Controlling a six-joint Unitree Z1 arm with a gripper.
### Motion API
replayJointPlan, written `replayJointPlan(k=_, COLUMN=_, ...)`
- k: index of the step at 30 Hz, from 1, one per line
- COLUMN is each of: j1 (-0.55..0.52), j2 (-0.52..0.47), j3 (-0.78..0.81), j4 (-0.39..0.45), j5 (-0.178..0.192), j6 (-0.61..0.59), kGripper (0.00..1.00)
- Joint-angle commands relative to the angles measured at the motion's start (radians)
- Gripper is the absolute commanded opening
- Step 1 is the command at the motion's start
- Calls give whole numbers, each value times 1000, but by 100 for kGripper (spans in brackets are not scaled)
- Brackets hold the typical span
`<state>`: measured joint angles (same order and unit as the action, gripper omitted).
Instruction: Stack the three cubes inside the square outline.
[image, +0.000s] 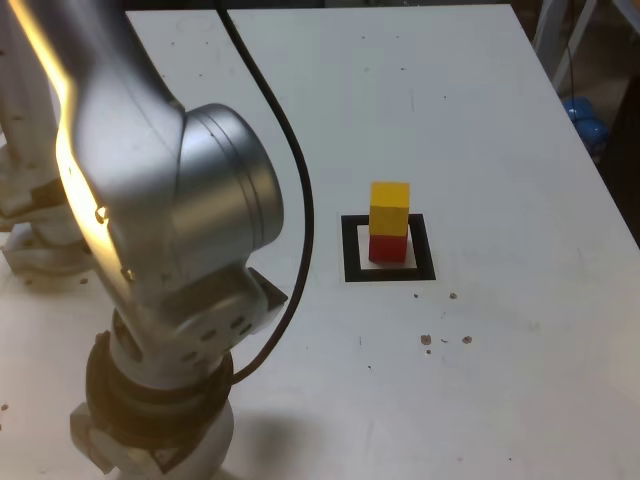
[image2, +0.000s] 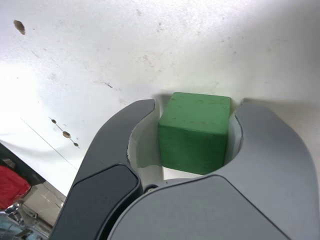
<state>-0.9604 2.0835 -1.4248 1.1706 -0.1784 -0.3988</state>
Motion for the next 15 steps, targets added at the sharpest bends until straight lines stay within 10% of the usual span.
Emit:
replayJointPlan(k=1, j1=-1, j2=-2, j3=-3, j4=15, j5=6, j6=0, kGripper=31)
replayJointPlan(k=15, j1=84, j2=-100, j3=-97, j4=238, j5=91, j6=33, kGripper=31)
